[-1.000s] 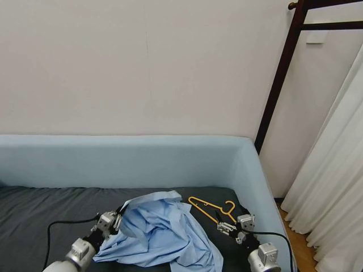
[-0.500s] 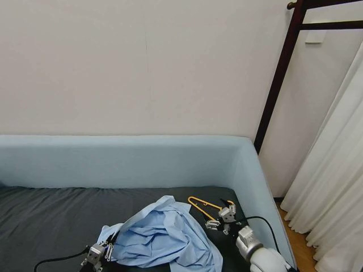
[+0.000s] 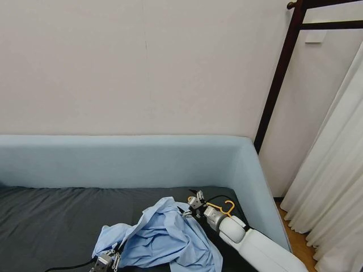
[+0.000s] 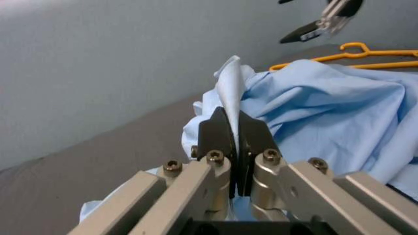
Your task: Pick up the clothes from the sofa and hang them on the clothes hanger.
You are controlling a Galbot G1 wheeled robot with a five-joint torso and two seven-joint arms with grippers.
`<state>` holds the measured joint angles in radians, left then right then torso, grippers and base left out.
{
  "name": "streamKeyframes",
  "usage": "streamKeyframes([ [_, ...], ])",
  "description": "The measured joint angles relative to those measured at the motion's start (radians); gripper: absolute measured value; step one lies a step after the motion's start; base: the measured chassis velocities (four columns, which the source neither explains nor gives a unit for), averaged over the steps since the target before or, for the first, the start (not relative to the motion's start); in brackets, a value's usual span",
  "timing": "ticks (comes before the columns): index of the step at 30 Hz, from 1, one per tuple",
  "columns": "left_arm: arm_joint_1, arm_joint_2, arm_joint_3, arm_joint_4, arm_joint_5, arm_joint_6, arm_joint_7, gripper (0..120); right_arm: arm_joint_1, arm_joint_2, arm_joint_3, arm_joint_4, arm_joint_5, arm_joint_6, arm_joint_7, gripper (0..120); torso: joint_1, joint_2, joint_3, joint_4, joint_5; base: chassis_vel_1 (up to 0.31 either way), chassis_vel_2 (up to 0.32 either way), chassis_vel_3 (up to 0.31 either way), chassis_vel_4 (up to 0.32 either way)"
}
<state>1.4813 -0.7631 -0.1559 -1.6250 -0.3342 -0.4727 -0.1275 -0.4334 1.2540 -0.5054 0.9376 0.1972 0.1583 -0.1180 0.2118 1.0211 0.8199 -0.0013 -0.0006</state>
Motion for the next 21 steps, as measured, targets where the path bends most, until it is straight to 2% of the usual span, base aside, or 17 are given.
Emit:
streamKeyframes([
  [3,-0.006,0.006,0.004,0.009,-0.002,-0.001,0.001,0,0.052,0.112,0.008,-0.165,0.005,0.041,-0.035,100,0.000,0.000,0.000,0.0004,0.0002,0.000,0.000,0.000,0.000],
  [4,-0.006,0.006,0.004,0.009,-0.002,-0.001,0.001,0,0.052,0.112,0.008,-0.165,0.005,0.041,-0.035,100,0.000,0.000,0.000,0.0004,0.0002,0.000,0.000,0.000,0.000],
  [7,-0.009,0.014,0.008,0.011,-0.004,-0.002,0.002,0,0.068,0.186,0.033,-0.267,0.049,0.037,-0.050,100,0.000,0.000,0.000,0.0005,0.0001,0.000,0.000,0.000,0.000],
  [11,-0.015,0.019,0.011,0.012,-0.006,-0.003,0.003,0,0.057,0.218,0.051,-0.292,0.094,-0.025,-0.041,100,0.000,0.000,0.000,0.0002,0.0002,0.000,0.000,0.000,0.000],
  [17,-0.025,0.020,0.020,0.013,-0.008,-0.007,0.004,0,0.027,0.208,0.070,-0.274,0.188,-0.170,0.024,100,0.000,0.000,0.000,-0.0001,0.0003,0.000,0.000,0.000,0.000],
  [18,-0.025,0.020,0.020,0.013,-0.008,-0.007,0.004,0,0.027,0.208,0.070,-0.274,0.188,-0.170,0.024,100,0.000,0.000,0.000,-0.0001,0.0003,0.000,0.000,0.000,0.000],
  [21,-0.031,0.016,0.024,0.013,-0.007,-0.007,0.004,0,0.022,0.199,0.101,-0.248,0.314,-0.273,0.068,94,0.000,0.000,0.000,0.0000,0.0003,0.000,0.000,0.000,0.000],
])
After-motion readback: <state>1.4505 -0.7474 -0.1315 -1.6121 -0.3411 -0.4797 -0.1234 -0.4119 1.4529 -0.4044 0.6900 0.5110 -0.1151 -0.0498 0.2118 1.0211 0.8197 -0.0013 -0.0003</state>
